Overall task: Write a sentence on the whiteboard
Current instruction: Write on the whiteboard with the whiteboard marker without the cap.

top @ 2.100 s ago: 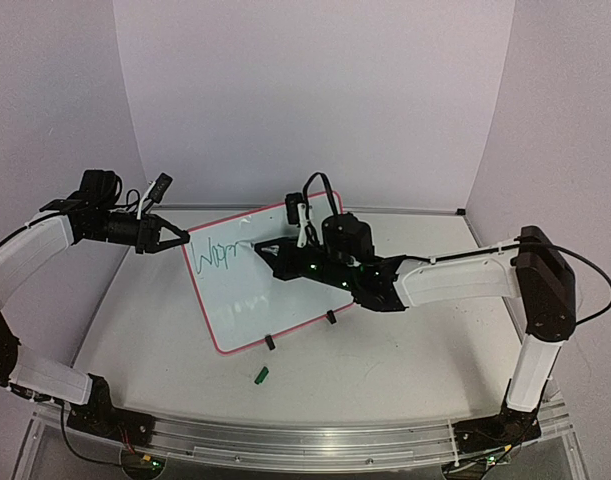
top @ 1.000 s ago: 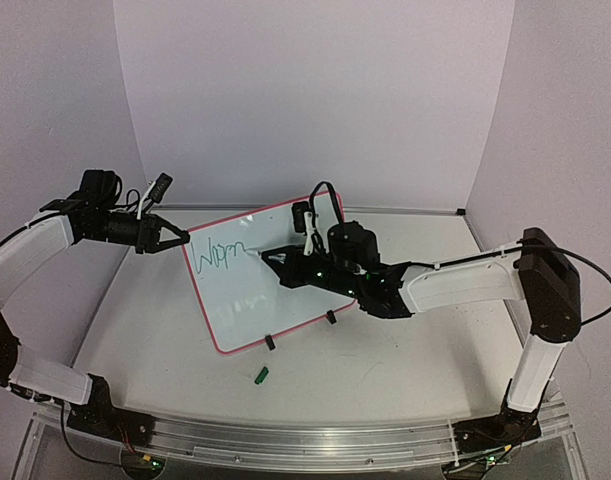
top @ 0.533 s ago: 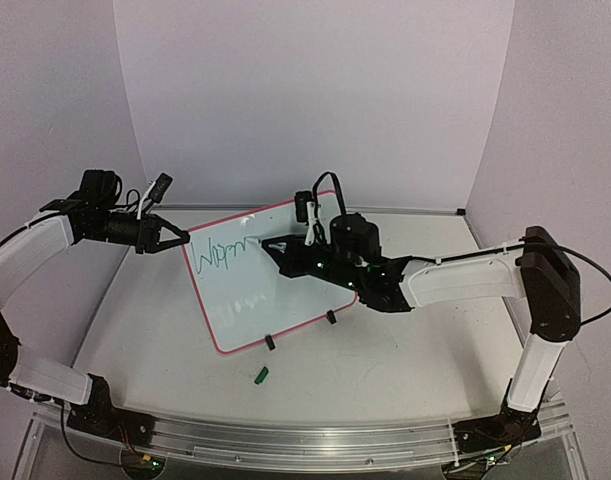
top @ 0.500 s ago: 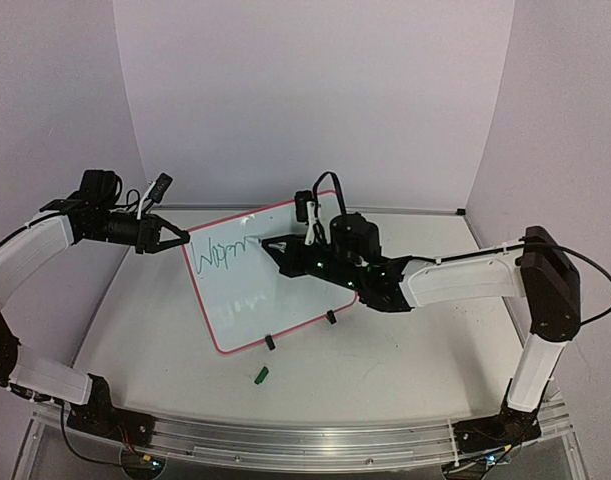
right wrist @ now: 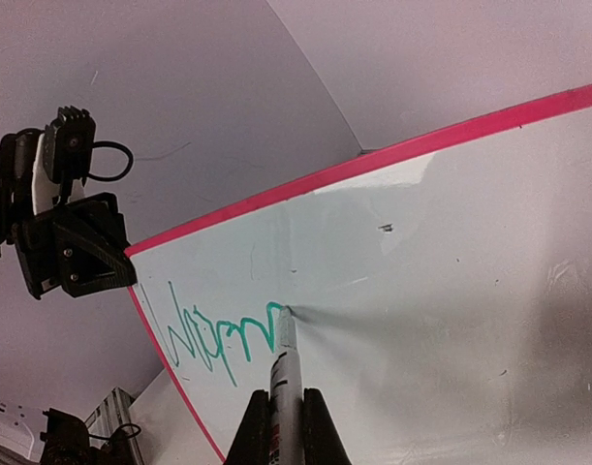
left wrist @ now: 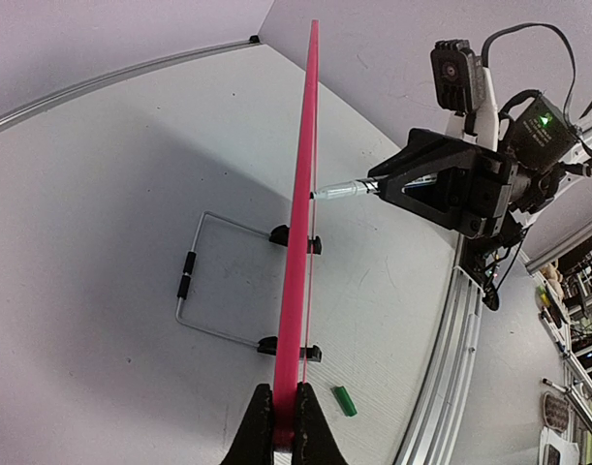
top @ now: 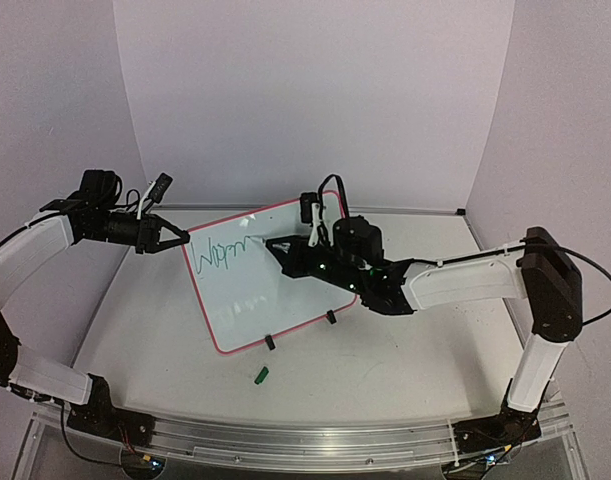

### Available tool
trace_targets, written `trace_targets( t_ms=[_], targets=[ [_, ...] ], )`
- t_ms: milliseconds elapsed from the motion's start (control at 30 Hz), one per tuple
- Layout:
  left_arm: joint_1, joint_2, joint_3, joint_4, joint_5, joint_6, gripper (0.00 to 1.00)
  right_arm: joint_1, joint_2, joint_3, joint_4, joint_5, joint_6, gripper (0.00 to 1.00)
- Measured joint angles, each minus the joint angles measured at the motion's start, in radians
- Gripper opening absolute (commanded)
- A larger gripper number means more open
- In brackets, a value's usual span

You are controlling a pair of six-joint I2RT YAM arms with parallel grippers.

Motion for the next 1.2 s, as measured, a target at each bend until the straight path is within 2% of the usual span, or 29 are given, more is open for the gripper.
trace_targets(
  t_ms=[933,1200],
  targets=[
    [0.000,0.000,0.000,0.000,-0.004,0.000,0.00,0.000,-0.019,-0.083,0.021,-0.013,0.022,0.00],
    [0.000,0.000,0.000,0.000,-0.003,0.000,0.00,-0.006,-0.091,-0.104,-0.035,-0.032,-0.012,0.00]
  ],
)
